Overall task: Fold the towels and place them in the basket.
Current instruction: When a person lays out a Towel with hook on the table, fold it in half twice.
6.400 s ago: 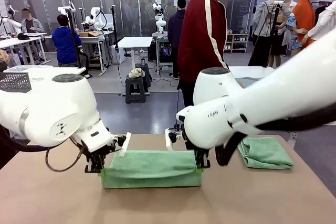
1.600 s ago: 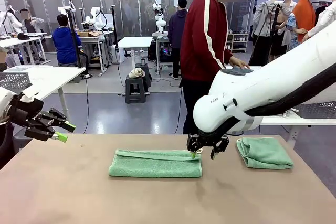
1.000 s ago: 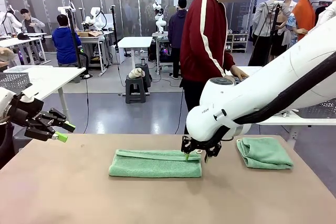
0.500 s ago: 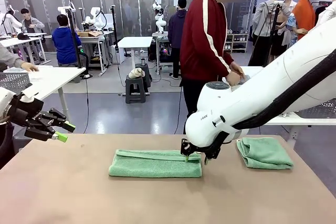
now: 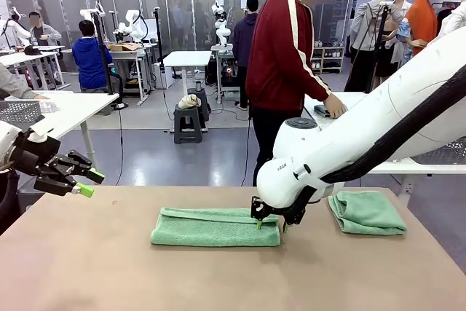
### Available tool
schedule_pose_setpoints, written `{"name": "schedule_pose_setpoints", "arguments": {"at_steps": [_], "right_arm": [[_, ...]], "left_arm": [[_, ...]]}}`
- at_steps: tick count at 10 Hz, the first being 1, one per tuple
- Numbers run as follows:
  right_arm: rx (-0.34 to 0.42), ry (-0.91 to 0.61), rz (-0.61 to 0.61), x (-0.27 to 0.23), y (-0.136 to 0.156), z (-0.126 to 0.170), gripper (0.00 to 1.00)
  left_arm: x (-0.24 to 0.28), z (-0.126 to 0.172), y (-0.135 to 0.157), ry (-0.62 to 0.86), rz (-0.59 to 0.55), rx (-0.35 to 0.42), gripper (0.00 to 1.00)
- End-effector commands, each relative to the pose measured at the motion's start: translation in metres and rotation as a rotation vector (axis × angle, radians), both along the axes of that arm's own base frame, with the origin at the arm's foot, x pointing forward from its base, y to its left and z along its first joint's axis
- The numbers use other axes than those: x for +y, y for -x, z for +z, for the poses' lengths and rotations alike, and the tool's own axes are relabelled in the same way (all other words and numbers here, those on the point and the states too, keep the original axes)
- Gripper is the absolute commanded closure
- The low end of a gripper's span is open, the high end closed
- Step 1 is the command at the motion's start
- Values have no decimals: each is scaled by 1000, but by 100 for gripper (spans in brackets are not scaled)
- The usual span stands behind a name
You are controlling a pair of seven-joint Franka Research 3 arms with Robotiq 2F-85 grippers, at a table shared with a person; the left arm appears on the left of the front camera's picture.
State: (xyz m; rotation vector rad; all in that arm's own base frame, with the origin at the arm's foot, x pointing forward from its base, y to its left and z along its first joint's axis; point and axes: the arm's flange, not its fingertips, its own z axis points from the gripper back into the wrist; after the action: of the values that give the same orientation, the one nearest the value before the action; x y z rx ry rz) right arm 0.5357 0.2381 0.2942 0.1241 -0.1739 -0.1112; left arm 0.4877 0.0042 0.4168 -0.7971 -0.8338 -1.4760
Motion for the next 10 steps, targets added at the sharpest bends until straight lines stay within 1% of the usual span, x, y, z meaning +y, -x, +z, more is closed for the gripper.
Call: {"name": "schedule_pose_setpoints", "arguments": {"at_steps": [1,2,3,4,5,6,7,8,9,10], "right_arm": [[-20,-1,-42,8,-1,-5,44],[-19,-3,-41,8,-1,-5,45],[-17,-4,-40,8,-1,-6,64],[-15,-6,-39,8,-1,-6,50],[-13,-6,-39,8,0,-6,84],[-9,-10,-39,8,0,-6,70],[-7,-11,-40,8,1,-6,100],[-6,-10,-39,8,2,-6,90],[-5,-9,-40,7,3,-7,100],[-4,-9,-44,6,4,-8,100]], "left_arm": [[0,2,4,6,0,-3,41],[0,2,4,6,0,-3,41],[0,2,4,6,0,-3,41],[0,2,4,6,0,-3,41],[0,2,4,6,0,-3,41],[0,2,4,6,0,-3,41],[0,2,4,6,0,-3,41],[0,2,4,6,0,-3,41],[0,2,4,6,0,-3,41],[0,2,4,6,0,-3,41]]}}
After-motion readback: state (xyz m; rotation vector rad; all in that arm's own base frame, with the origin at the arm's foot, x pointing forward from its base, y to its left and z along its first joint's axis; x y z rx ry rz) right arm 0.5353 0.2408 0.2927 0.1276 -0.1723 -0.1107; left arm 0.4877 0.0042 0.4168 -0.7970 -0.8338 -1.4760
